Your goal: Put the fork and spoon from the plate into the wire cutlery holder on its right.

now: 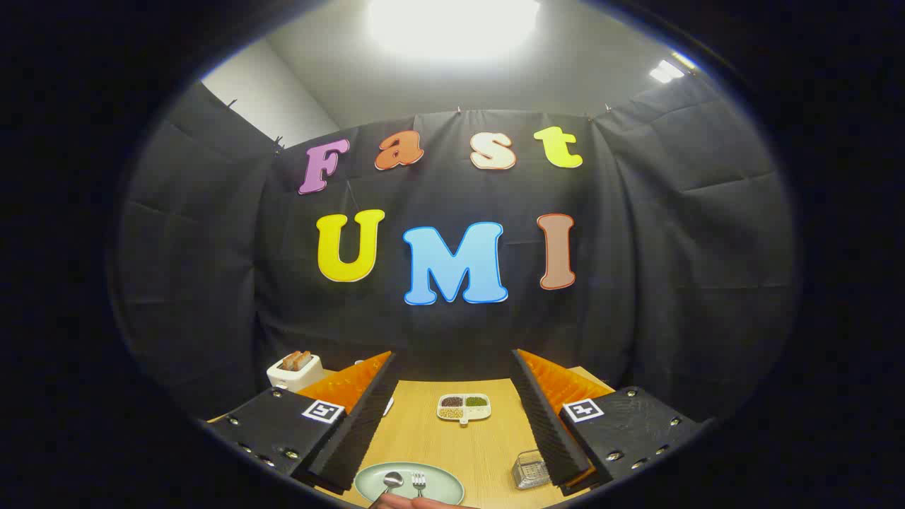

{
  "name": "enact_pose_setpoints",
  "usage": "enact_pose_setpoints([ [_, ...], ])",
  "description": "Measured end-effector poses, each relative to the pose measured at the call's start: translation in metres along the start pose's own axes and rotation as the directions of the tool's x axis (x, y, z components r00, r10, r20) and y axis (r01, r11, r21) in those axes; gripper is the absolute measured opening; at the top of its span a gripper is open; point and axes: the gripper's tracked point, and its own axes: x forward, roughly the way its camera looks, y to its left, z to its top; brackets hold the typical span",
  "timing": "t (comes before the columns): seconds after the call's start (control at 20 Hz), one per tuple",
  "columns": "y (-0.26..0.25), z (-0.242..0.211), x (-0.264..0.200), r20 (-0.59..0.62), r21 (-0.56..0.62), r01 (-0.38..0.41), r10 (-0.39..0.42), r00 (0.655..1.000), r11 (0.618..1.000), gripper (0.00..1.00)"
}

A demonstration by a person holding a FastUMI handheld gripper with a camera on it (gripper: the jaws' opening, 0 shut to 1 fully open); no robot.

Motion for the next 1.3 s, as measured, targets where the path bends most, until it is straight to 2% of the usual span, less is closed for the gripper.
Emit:
enact_pose_setpoints([
  [0.2,-0.006,-0.004,0.001,-0.008,-0.005,0.025,-0.025,1.000,1.000,0.97],
  [0.4,-0.018,-0.007,0.004,-0.009,-0.064,0.058,-0.059,0.998,0.996,0.97],
  [0.7,-0.019,-0.010,0.003,-0.019,-0.063,0.065,-0.066,0.998,0.996,0.97],
  [0.95,-0.008,-0.025,0.002,-0.065,-0.092,0.017,-0.023,0.998,0.996,0.97],
  [1.3,0.004,-0.060,0.004,-0.181,-0.153,-0.100,0.072,0.981,0.983,0.97],
])
